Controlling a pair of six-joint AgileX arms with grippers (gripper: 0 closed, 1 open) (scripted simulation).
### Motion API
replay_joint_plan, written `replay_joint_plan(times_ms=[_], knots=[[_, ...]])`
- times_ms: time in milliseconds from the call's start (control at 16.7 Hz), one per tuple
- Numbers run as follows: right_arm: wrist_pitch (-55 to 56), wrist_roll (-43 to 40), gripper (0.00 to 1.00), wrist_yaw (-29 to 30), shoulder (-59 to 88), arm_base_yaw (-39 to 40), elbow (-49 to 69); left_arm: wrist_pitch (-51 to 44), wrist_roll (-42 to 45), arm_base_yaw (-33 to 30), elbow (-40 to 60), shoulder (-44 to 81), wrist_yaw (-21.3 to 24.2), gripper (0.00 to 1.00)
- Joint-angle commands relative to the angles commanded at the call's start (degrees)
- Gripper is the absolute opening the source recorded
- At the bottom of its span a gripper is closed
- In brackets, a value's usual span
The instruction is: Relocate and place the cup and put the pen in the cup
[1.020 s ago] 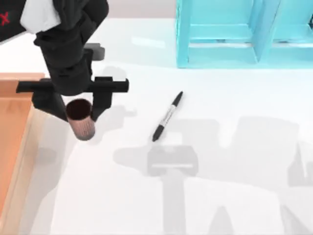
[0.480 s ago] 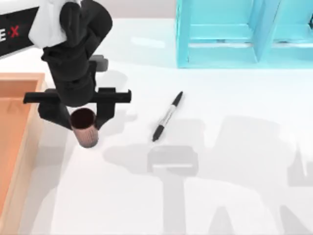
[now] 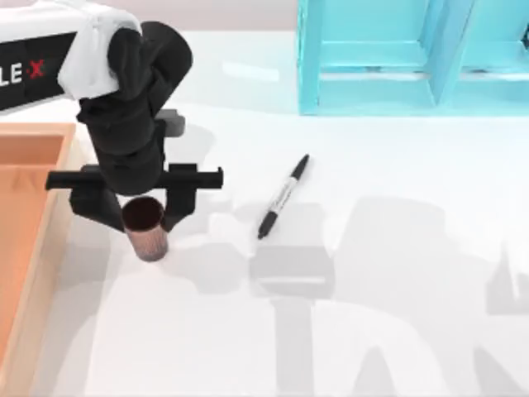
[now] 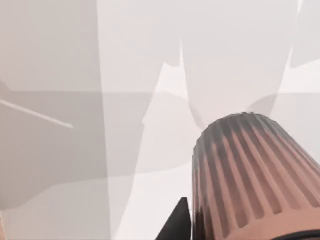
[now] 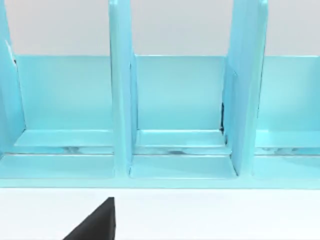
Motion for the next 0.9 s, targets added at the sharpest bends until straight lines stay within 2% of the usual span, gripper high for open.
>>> replay_joint_plan(times_ms=[720, 900], knots=[[0.0, 0.0, 1.0, 0.0, 0.0, 0.0, 0.0, 0.0, 0.0, 0.0, 0.0, 0.0, 0.0, 0.98], [0.0, 0.0, 1.0, 0.0, 0.0, 0.0, 0.0, 0.0, 0.0, 0.0, 0.0, 0.0, 0.0, 1.0]])
